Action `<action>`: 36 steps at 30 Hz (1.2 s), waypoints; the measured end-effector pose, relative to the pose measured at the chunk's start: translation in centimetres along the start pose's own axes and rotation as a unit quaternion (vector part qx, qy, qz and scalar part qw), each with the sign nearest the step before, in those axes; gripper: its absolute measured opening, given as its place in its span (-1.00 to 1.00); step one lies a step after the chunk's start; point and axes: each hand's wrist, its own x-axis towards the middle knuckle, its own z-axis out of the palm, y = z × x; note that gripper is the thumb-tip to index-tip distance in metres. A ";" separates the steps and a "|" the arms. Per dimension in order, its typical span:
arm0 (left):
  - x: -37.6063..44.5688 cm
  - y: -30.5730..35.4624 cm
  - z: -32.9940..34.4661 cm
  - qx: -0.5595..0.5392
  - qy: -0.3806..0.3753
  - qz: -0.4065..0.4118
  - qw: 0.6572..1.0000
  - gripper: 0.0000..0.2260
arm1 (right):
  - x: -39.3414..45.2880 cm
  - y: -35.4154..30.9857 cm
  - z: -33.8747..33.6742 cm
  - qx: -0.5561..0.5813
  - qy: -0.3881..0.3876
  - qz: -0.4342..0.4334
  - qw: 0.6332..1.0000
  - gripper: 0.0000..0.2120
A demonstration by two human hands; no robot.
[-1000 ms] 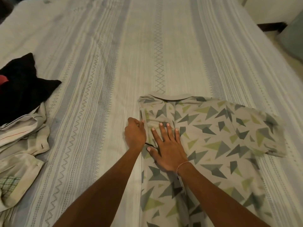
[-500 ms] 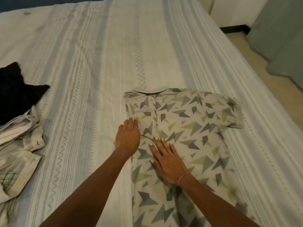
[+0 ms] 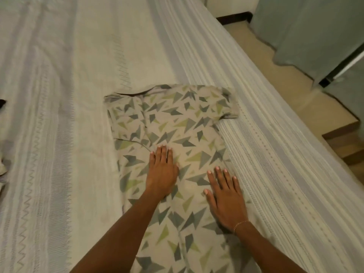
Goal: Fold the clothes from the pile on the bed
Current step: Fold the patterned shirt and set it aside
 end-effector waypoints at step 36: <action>10.7 16.5 -5.9 0.190 -0.022 0.347 0.918 -0.72 | -8.3 12.3 -5.6 0.223 -0.130 0.144 0.955 -0.72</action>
